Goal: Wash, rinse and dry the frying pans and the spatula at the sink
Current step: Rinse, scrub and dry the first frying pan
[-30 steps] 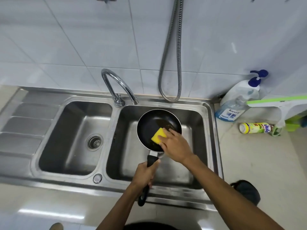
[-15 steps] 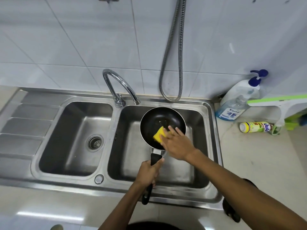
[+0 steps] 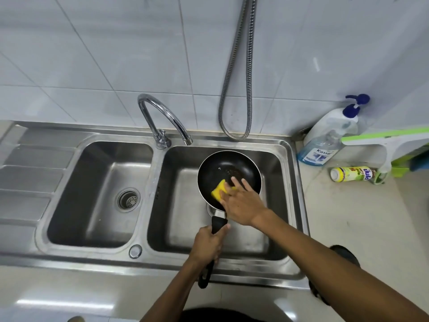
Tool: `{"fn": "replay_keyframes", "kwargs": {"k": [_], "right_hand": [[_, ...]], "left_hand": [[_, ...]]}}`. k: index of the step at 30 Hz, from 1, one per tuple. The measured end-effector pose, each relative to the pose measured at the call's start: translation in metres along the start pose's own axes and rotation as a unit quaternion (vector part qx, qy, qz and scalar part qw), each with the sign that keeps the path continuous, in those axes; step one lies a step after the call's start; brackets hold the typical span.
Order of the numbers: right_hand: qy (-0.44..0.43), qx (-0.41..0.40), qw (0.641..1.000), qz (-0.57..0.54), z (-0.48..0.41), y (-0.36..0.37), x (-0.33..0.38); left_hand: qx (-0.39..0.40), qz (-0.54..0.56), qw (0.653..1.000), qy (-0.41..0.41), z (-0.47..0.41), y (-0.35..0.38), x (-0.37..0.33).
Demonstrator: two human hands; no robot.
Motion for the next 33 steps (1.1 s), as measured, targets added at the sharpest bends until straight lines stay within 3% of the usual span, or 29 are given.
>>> {"fn": "replay_keyframes", "kwargs": {"k": [3, 9, 16, 24, 28, 33], "right_hand": [[0.0, 0.002, 1.0, -0.014, -0.028, -0.011, 0.013], [0.044, 0.015, 0.999, 0.028, -0.046, -0.018, -0.026], [-0.018, 0.021, 0.999, -0.027, -0.024, -0.013, 0.03], [0.041, -0.012, 0.999, 0.005, -0.039, -0.013, -0.02], [-0.012, 0.006, 0.998, -0.055, -0.011, -0.001, 0.027], [0.014, 0.011, 0.993, -0.116, -0.043, -0.019, 0.024]], "left_hand": [[0.004, -0.008, 1.0, -0.001, 0.002, 0.003, 0.002], [-0.018, 0.023, 1.0, -0.001, -0.002, -0.021, 0.001], [-0.016, -0.008, 1.0, 0.004, -0.001, -0.009, 0.002], [-0.041, 0.016, 0.999, 0.011, 0.002, -0.033, -0.001], [-0.038, 0.012, 0.999, 0.015, -0.002, -0.025, -0.003], [-0.012, 0.019, 1.0, 0.004, 0.005, -0.007, -0.003]]}}
Point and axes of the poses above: each hand's wrist, its own z-axis away from the middle knuckle, its own y-axis out of the palm, x = y × z, the point moved 9 cm from there along -z, towards the middle knuckle, and after that the axes turned 3 degrees about y, right-handed, at the moved point
